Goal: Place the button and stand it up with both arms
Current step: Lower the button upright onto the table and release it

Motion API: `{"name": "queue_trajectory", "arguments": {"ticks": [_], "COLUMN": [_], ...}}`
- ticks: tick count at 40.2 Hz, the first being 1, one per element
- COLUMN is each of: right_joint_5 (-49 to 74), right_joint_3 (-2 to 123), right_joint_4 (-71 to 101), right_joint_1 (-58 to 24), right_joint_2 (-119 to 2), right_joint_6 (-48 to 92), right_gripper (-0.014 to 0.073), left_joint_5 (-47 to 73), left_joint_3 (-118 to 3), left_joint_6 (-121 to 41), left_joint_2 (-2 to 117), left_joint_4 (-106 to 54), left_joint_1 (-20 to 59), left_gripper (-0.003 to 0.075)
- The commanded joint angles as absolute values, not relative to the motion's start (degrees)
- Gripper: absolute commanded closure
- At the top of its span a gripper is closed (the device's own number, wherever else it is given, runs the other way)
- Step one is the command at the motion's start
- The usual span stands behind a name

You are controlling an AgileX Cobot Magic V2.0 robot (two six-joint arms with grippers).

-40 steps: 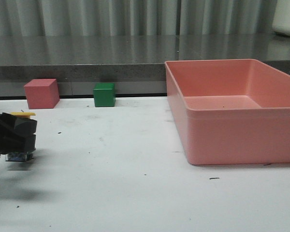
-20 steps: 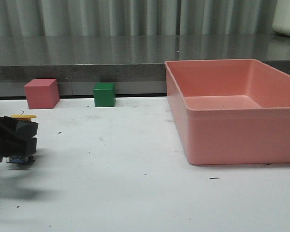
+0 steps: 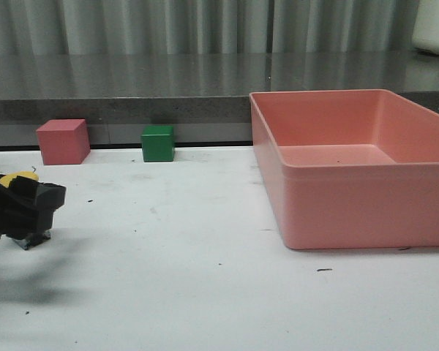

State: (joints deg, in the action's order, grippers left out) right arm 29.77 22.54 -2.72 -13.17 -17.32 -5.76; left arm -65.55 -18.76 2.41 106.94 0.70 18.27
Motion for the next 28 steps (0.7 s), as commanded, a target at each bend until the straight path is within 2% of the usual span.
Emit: {"name": "queue_trajectory", "arguments": {"ticks": [1,12,28], "right_joint_5": [25.5,25.5,25.5], "right_joint_3": [24.1,24.1,24.1], "right_joint_4": [-3.1,-3.1,-3.1], "right_joint_1": [-12.9,-12.9,-12.9], "right_joint_2": [-17.7,-17.7,-17.7], "right_joint_6": [-5.2,-5.2,-5.2], "right_gripper": [0.0662,0.0662,0.0662], "left_joint_5": [-78.5,-78.5,-76.7], "left_joint_3": [-19.1,-19.1,-19.3], "left_joint_6": [2.4,2.2,-1.7], "left_joint_2": [104.4,103.9,94.0], "left_joint_4": [0.0,-5.0,-4.8], "left_joint_1": [18.2,18.2,18.2], "left_gripper": [0.0233,0.0233,0.0233]}}
